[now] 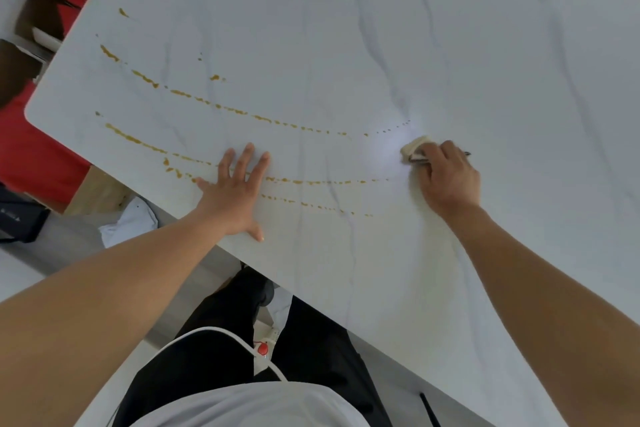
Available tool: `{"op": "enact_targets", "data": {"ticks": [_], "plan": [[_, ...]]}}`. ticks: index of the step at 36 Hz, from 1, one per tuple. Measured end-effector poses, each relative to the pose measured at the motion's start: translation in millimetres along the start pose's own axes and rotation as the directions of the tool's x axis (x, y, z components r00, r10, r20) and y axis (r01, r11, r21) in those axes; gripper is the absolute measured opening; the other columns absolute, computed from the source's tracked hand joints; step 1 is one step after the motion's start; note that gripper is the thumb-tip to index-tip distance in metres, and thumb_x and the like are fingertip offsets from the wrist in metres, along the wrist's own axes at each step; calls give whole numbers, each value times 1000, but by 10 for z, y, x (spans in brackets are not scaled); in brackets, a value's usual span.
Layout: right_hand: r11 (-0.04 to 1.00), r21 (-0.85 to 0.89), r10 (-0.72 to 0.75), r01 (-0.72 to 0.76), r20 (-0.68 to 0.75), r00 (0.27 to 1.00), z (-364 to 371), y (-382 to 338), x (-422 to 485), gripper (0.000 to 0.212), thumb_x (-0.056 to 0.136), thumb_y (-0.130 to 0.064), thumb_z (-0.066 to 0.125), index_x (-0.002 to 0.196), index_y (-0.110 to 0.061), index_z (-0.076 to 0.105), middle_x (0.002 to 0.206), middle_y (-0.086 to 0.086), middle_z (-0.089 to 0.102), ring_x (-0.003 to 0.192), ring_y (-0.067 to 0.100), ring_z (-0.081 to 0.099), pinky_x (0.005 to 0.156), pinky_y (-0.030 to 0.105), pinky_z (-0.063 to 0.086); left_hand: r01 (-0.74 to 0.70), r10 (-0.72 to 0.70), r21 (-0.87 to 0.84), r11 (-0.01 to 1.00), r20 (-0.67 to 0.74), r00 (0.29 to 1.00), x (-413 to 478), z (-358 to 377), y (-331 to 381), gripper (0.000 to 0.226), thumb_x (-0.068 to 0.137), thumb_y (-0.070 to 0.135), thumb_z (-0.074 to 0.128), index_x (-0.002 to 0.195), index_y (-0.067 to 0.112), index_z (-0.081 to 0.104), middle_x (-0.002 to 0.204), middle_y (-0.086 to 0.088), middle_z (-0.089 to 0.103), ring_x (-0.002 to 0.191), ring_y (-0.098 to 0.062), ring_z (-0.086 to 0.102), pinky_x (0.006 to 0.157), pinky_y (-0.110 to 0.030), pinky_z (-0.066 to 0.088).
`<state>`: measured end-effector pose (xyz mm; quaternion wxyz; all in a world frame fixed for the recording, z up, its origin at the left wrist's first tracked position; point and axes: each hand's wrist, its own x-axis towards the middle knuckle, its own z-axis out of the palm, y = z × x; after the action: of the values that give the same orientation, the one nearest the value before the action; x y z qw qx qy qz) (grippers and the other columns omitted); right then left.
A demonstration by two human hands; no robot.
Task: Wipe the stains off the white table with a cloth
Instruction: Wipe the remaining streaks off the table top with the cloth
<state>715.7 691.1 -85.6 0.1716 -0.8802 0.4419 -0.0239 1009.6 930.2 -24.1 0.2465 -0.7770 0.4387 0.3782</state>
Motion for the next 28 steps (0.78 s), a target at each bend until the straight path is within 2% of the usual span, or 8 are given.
{"op": "enact_targets", "data": {"ticks": [3, 7, 9, 14, 16, 21, 26, 28], "plan": [[989, 33, 143, -142, -31, 989, 54, -174, -81, 20, 88, -17, 51, 106, -13, 59, 96, 10, 53, 91, 35, 53, 57, 37, 44, 2, -2, -2, 1000, 3, 1000, -1, 0, 0, 165, 54, 61, 93, 151, 35, -37, 157, 5, -46, 151, -33, -29, 107, -81, 25], [931, -18, -363, 366, 97, 927, 166, -252, -352, 21, 87, -22, 45, 99, -16, 62, 90, 7, 53, 77, 32, 55, 45, 31, 41, 6, -6, -3, 1000, 6, 1000, 3, 0, 6, 165, 54, 60, 94, 151, 35, -37, 157, 5, -46, 152, -34, -28, 107, -82, 25], [898, -14, -435, 440, 128, 891, 162, -234, -356, 25, 87, -22, 43, 100, -15, 64, 91, 7, 54, 76, 31, 56, 44, 31, 42, 6, -6, -6, 1000, 7, 1000, 5, -3, 10, 165, 53, 59, 95, 150, 36, -37, 157, 5, -46, 152, -34, -28, 107, -82, 24], [995, 66, 70, -70, 0, 998, 161, -395, -331, 25, 85, -21, 42, 101, -14, 60, 91, 6, 52, 84, 31, 53, 52, 31, 36, 12, -12, -8, 1000, 10, 1000, 1, -3, -2, 165, 54, 58, 95, 150, 36, -38, 156, 5, -48, 151, -34, -30, 108, -81, 23], [998, 51, 45, -46, 4, 999, 212, -509, -426, 25, 85, -22, 41, 100, -14, 59, 90, 7, 52, 83, 31, 52, 50, 30, 34, 10, -10, -8, 1000, 10, 1000, -3, -8, 0, 165, 54, 58, 95, 150, 36, -37, 156, 5, -48, 151, -34, -30, 108, -81, 24], [919, 20, -393, 393, 113, 913, 272, -483, -592, 22, 86, -20, 46, 98, -15, 64, 89, 6, 54, 74, 30, 55, 42, 30, 39, 7, -7, -6, 1000, 16, 1000, 4, -10, 2, 164, 54, 59, 94, 151, 35, -36, 156, 5, -47, 151, -34, -30, 108, -81, 24], [992, 96, 79, -80, 9, 997, 222, -567, -521, 29, 84, -22, 40, 101, -15, 62, 89, 5, 53, 81, 30, 54, 49, 30, 38, 4, -4, -6, 1000, 14, 1000, 13, 9, -1, 165, 54, 59, 94, 151, 36, -37, 156, 5, -47, 151, -33, -30, 108, -82, 23], [997, 69, 42, -43, 10, 999, 253, -664, -587, 26, 85, -22, 41, 100, -14, 61, 89, 6, 52, 79, 30, 53, 47, 29, 36, 13, -13, -1, 1000, 16, 1000, 9, 4, 1, 165, 54, 60, 94, 150, 36, -38, 156, 6, -48, 151, -33, -29, 108, -81, 24]]}}
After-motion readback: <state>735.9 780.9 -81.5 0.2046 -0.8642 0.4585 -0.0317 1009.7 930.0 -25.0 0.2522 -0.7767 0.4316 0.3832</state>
